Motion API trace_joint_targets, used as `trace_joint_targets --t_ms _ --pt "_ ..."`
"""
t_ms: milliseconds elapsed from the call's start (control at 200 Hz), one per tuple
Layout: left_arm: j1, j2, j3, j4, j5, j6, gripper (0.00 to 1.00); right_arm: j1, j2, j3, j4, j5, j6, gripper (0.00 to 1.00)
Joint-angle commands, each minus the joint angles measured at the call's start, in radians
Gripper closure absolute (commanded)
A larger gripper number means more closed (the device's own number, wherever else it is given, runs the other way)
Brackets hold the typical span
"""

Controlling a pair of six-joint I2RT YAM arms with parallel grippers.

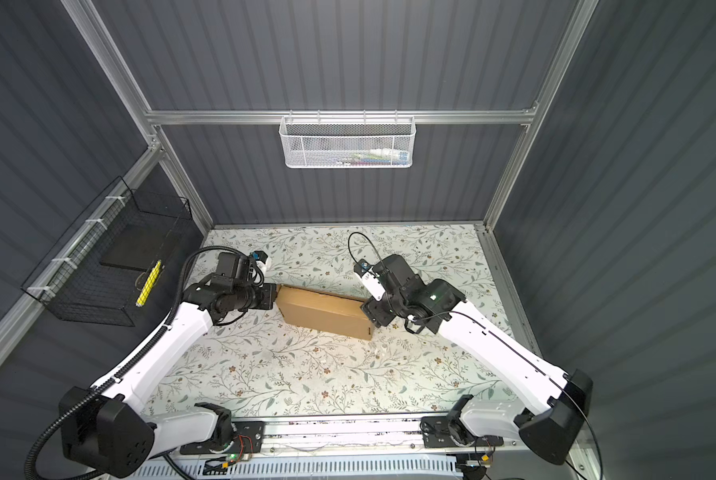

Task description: Fold the paper box

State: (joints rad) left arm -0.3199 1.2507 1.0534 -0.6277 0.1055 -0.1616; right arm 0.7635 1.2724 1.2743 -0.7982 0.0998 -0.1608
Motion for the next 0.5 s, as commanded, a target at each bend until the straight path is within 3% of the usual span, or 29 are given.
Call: trace_joint_targets --t_ms 0,495 --pt "-0.004 0.015 -0.001 -0.016 0.006 0.0 1.0 0.018 0.04 0.045 0.011 0.029 -0.108 0.22" --pt "-0.004 0.024 0.006 -0.01 0.025 0.0 1.0 0.054 0.135 0.065 0.042 0.063 -0.23 0.18"
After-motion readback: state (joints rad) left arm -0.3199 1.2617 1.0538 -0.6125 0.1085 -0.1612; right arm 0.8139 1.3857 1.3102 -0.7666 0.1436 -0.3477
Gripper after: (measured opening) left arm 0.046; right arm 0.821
